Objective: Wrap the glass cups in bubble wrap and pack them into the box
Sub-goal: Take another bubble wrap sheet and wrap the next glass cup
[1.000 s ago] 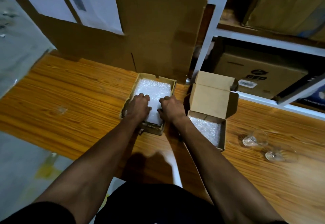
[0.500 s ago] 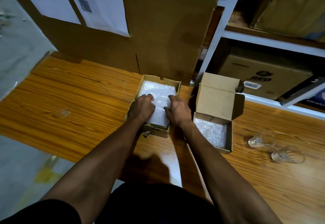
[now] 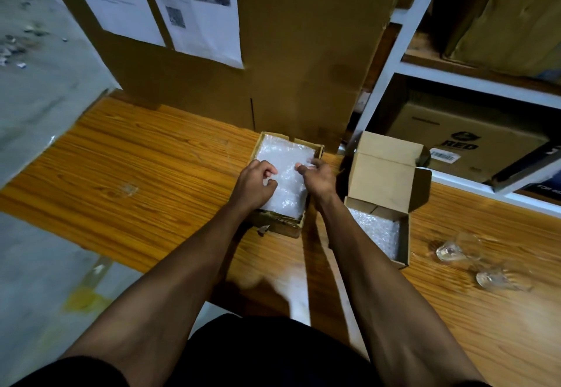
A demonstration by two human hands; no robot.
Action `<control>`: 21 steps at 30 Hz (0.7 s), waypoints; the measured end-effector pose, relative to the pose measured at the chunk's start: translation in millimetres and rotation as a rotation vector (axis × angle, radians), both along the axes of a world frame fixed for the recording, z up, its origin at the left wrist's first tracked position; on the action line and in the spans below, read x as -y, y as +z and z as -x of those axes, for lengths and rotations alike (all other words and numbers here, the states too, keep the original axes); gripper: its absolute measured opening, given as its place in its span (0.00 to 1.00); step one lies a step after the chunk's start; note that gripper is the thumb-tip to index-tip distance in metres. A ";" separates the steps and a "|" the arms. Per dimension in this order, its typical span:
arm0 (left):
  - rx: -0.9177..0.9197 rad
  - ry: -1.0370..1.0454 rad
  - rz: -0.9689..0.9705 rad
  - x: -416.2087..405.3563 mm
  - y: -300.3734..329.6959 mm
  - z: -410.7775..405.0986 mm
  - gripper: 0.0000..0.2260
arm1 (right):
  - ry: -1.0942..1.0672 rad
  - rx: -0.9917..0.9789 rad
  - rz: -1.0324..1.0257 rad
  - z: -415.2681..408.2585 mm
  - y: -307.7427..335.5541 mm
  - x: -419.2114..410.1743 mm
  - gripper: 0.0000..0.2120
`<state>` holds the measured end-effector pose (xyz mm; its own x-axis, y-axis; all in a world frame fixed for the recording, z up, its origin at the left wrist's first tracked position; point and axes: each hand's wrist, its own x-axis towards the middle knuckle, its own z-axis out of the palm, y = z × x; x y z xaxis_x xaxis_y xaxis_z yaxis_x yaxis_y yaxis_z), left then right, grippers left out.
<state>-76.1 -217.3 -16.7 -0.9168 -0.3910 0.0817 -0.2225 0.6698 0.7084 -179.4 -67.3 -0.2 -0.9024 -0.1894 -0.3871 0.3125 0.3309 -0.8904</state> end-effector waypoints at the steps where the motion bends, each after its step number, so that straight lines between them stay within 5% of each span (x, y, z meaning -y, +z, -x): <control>1: 0.008 -0.004 -0.013 0.9 -0.3 -1.1 0.09 | 0.004 0.001 0.032 0.0 1.2 -1.6 0.17; 10: -0.018 0.188 -0.101 17.0 13.9 21.6 0.16 | 0.155 -0.182 0.097 -3.7 -3.3 -12.5 0.08; 21: 0.069 0.224 -0.674 22.5 34.5 55.7 0.26 | 0.188 -0.273 0.330 3.4 22.9 -15.5 0.08</control>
